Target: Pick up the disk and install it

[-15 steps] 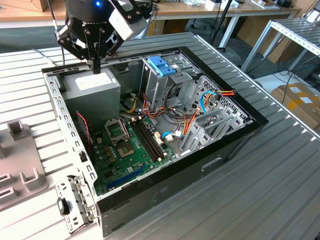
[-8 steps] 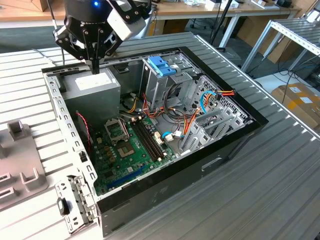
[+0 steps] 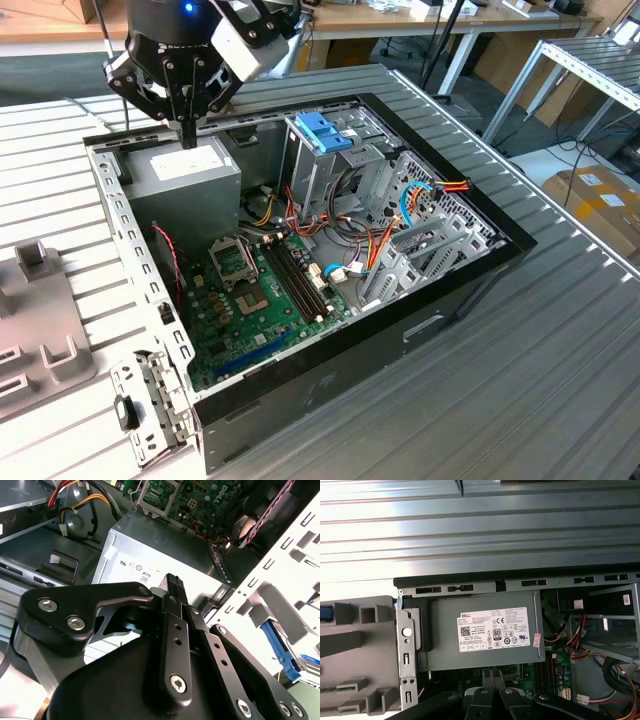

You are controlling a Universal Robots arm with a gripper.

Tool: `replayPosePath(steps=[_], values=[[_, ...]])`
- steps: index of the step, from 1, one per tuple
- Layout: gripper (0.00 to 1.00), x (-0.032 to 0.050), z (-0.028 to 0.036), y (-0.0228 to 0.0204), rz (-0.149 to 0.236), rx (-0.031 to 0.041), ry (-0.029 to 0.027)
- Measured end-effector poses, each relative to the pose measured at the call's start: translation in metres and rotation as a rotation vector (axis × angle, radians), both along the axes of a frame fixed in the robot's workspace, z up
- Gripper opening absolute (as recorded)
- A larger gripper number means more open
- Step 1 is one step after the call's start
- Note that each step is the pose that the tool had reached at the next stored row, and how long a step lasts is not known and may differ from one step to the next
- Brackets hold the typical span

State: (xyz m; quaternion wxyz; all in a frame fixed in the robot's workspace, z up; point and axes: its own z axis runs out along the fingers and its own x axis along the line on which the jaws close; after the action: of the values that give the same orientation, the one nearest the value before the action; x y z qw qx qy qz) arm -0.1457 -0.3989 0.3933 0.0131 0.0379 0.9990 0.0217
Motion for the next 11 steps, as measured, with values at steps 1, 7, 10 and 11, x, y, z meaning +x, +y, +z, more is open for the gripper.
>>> replayPosePath(steps=[1, 7, 10, 11], values=[[0.11, -0.0003, 0.0, 0.0, 0.0, 0.0, 0.0], [0.11, -0.0021, 0.0, 0.0, 0.0, -0.0001, 0.0], [0.11, -0.0028, 0.0, 0.0, 0.0, -0.0001, 0.0], [0.11, -0.0031, 0.0, 0.0, 0.0, 0.0, 0.0]])
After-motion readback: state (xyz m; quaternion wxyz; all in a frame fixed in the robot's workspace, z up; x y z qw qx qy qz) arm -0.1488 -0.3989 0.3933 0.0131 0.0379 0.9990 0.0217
